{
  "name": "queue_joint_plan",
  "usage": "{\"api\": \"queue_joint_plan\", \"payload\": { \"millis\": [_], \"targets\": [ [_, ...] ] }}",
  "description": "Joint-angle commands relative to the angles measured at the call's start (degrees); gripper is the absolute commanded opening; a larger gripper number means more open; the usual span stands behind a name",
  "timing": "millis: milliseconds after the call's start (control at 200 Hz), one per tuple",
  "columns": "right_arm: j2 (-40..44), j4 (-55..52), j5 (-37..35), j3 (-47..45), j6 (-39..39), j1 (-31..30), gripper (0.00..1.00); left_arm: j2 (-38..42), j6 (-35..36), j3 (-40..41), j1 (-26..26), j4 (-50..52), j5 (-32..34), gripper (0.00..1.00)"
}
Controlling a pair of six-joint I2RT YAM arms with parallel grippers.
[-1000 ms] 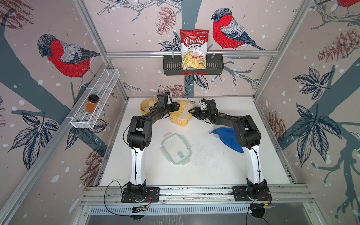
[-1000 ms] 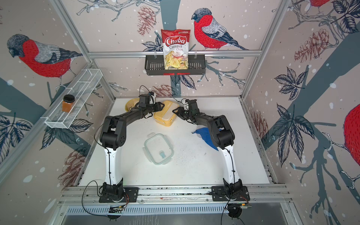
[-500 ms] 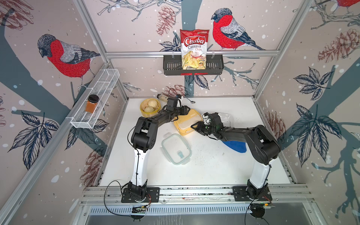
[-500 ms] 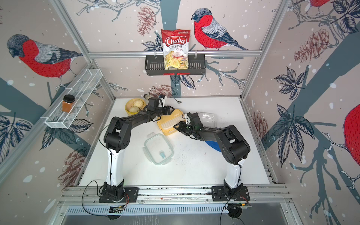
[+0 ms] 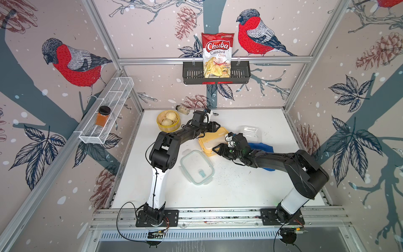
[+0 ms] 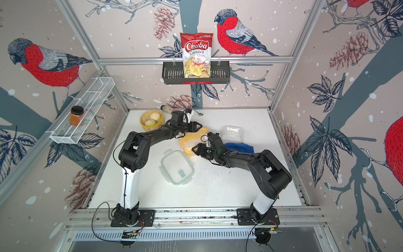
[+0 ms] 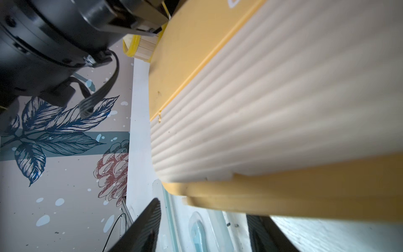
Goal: Wipe the insides of the lunch boxes
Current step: Move the lunch box to the center of the board, then open the fastener of the lunch box.
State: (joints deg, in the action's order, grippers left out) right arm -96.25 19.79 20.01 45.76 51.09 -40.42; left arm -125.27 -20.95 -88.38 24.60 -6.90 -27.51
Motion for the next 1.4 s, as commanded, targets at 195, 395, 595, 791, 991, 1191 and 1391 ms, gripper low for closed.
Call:
{"api": "queue_joint_plan", "payload": {
  "millis": [195, 395, 595, 791, 991, 1191, 1391],
  "targets": [
    [10.5, -9.5, -8.0, -1.0, -4.9, -1.0, 0.74, 7.1, 1.1, -0.9, -1.1, 9.1, 4.0, 0.65],
    [19.0, -16.8, -15.8, 0.7, -10.6, -0.2, 0.75, 18.5, -4.2, 4.8, -3.8, 7.1, 4.5, 0.68],
    [14.9, -15.4, -19.1, 8.6, -22.7, 5.3, 0.79, 34.0, -16.2, 30.4, -7.4, -6.2, -1.6, 0.71],
    [1.3, -13.3, -12.8, 15.6, -28.6, 11.3, 0.80, 38.1, -25.0, 46.4, -7.5, -20.5, -3.8, 0.71],
    [-4.1, -7.8, -9.2, 15.3, -28.0, 10.8, 0.81, 34.2, -31.1, 52.8, -7.5, -31.6, -5.9, 0.70],
    [-6.0, -6.6, -9.6, 13.3, -27.4, 9.7, 0.81, 30.0, -35.7, 56.4, -7.6, -40.9, -7.4, 0.70],
    [-7.4, -8.1, -12.9, 14.2, -29.4, 7.5, 0.82, 23.3, -42.0, 57.7, -6.9, -55.3, -8.9, 0.68]
  ]
}}
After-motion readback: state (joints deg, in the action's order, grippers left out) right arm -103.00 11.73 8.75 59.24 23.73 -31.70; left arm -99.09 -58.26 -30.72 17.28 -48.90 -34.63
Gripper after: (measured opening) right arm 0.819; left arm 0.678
